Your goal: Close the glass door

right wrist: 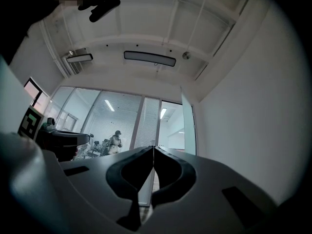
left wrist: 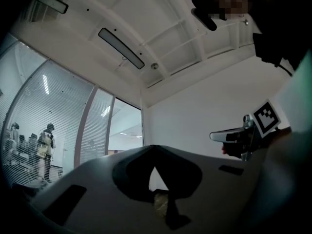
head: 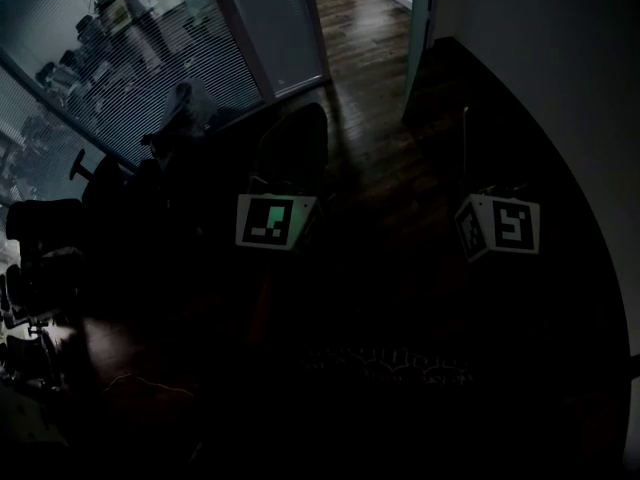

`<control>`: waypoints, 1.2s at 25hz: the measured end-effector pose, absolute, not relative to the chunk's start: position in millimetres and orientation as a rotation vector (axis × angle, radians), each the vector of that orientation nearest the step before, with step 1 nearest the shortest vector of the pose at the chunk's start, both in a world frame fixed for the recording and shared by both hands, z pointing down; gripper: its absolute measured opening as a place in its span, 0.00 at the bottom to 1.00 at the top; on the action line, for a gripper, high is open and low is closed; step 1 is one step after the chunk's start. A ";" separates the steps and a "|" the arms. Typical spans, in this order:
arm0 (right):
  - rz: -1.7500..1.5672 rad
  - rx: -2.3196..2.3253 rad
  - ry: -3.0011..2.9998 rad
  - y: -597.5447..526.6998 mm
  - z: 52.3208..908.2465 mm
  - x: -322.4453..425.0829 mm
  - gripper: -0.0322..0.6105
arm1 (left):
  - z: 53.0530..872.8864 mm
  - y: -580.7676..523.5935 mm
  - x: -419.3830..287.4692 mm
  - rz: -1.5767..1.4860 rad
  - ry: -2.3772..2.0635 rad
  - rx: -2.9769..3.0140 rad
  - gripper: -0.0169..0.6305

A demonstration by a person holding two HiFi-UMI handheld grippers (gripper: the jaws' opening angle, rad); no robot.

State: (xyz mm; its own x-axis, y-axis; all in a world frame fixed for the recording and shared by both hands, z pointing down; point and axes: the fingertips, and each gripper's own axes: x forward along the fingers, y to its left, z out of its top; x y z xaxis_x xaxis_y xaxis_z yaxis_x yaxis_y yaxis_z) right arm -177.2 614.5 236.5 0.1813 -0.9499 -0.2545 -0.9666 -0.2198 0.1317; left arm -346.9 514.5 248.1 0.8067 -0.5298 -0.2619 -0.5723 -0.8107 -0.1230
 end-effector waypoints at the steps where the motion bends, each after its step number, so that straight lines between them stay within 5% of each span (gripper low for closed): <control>1: 0.436 -2.371 1.925 615.2 236.9 -174.0 0.05 | 249.1 516.2 -344.3 0.317 0.860 -2.797 0.03; 13: 0.399 -2.351 1.958 604.2 252.7 -143.2 0.05 | 260.1 516.8 -321.5 0.313 0.869 -2.793 0.03; 30: 0.393 -2.428 1.855 490.9 250.2 -66.0 0.05 | 253.8 377.6 -246.8 0.339 0.807 -2.803 0.03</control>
